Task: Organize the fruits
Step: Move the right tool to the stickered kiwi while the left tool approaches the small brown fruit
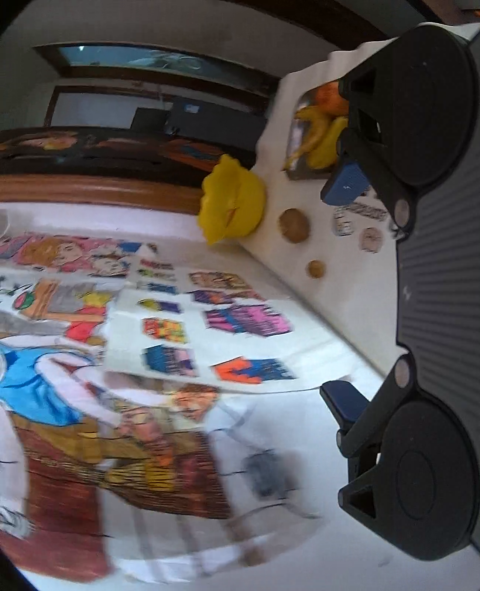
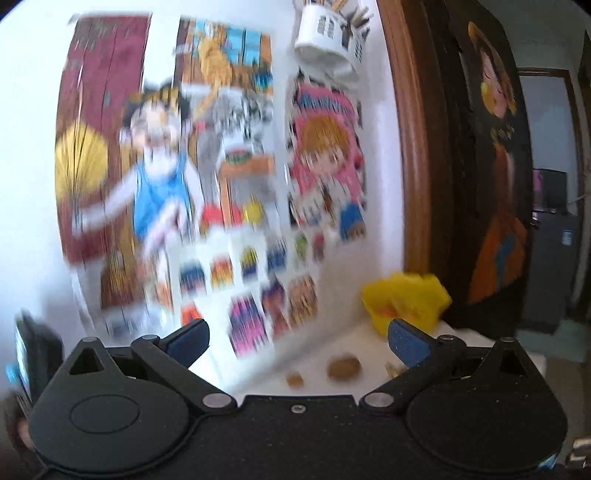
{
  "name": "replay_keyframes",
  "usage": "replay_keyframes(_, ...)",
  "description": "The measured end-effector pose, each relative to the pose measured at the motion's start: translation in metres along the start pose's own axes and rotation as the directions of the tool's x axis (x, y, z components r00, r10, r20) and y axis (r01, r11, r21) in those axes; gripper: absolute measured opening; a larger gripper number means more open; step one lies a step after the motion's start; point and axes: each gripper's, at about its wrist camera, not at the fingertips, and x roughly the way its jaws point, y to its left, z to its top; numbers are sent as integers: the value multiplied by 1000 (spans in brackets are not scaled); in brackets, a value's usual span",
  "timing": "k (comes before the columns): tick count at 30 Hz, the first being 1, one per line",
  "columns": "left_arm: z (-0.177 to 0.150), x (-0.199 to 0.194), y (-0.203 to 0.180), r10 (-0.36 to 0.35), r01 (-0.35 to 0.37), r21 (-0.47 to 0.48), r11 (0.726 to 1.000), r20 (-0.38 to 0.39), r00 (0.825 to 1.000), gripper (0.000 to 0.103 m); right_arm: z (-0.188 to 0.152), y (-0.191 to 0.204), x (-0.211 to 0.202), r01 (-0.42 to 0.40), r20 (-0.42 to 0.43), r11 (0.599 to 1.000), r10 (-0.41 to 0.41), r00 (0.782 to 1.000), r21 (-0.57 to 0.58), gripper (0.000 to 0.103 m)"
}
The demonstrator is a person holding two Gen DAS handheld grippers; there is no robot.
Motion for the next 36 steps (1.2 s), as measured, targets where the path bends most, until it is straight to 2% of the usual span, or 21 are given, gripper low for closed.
replay_keyframes(3,23,4,1,13,-14,23,1000,31,999,103,43,-5,24,-11,-7,999,11,1000,47,102)
replay_keyframes(5,38,7,-1,21,-22,35,999,51,998,103,67,-8,45,9,-29,999,-8,1000,38,102)
replay_keyframes(9,54,23,-6,20,-25,62,998,84,996,103,81,-16,86,12,-76,994,-20,997,-110,102)
replay_keyframes(13,47,51,-10,5,-9,48,999,74,997,103,53,-39,127,-8,-146,992,-10,989,-122,102)
replay_keyframes(18,23,97,-15,-3,2,43,999,28,1000,103,4,-66,195,-30,-271,995,3,963,-97,102)
replay_keyframes(20,12,117,-18,-9,9,65,998,8,1000,103,-15,-71,220,-35,-285,993,1,959,-114,102)
replay_keyframes(24,-8,157,-24,-15,18,104,994,-31,999,103,-53,-85,268,-99,-316,987,55,947,-124,102)
replay_keyframes(28,-21,190,-22,-19,26,108,994,-63,998,103,-84,-95,313,-112,-341,986,63,938,-125,102)
replay_keyframes(29,-24,199,-20,-25,32,102,994,-72,997,103,-88,-96,323,-115,-359,985,63,931,-125,102)
replay_keyframes(31,-29,213,-16,-10,17,78,997,-89,996,103,-97,-99,344,-119,-423,986,60,904,-114,102)
replay_keyframes(36,-38,230,-24,-6,18,129,991,-97,995,102,-109,-105,373,-101,-487,992,53,872,-74,99)
